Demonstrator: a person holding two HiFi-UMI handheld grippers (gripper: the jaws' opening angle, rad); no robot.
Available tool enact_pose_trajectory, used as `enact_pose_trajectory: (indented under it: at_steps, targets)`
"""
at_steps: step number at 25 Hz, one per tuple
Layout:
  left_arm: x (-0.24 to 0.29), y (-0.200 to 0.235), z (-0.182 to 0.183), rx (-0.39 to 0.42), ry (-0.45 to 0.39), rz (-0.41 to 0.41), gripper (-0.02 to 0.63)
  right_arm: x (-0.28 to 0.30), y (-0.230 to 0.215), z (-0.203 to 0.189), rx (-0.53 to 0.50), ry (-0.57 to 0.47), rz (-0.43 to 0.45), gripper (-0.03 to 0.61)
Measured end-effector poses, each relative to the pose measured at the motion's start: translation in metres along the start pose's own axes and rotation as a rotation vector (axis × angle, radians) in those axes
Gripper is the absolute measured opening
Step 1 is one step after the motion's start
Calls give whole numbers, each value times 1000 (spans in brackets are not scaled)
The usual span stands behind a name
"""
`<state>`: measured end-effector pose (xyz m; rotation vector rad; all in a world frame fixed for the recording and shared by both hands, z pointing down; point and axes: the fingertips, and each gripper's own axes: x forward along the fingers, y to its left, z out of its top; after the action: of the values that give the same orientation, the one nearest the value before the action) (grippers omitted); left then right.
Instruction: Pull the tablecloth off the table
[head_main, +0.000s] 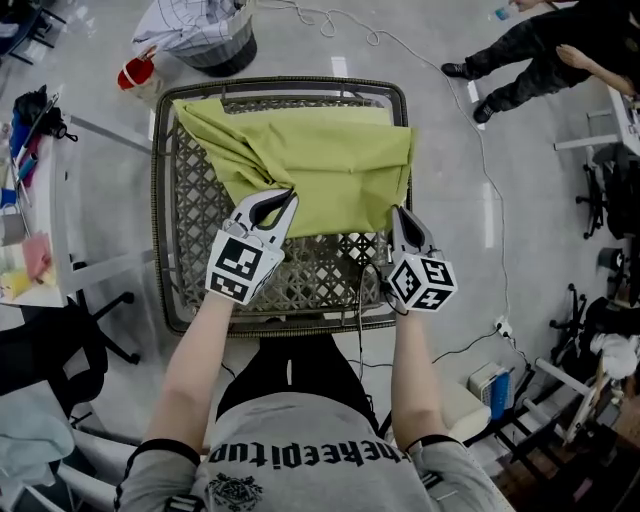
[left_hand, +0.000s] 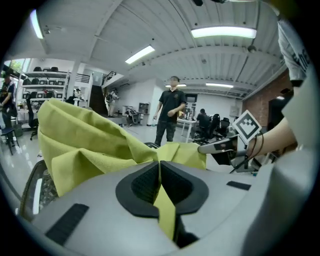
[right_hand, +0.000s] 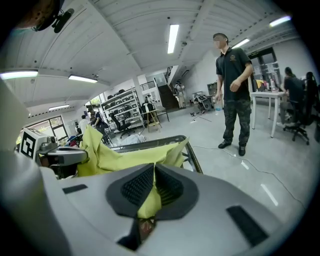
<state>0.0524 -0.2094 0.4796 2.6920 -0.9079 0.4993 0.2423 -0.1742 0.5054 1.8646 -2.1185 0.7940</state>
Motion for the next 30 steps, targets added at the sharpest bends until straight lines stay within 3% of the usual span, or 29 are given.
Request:
enact_pose_trajectory:
  at_steps: [9, 13, 19, 23, 26, 28, 30]
  targets:
    - [28, -67, -27, 72, 113, -244, 21, -1, 0, 2, -1, -1, 1, 17]
    - [36, -77, -47, 96, 151, -253, 23, -2, 0, 3, -2, -1, -1, 17]
    - [38, -71, -67, 61, 196, -222, 25, -2, 1, 4, -3, -1, 0, 17]
    - [30, -73, -61, 43, 169, -247, 26, -3, 0, 4, -3, -4, -6, 17]
    - [21, -76, -47, 19, 120, -273, 84, -3, 0, 4, -5, -4, -6, 17]
    - [16, -75, -40, 11, 88, -263, 102, -2, 1, 4, -7, -4, -6, 17]
    - [11, -68, -32, 2, 54, -221, 76, -3, 2, 5, -8, -6, -5, 17]
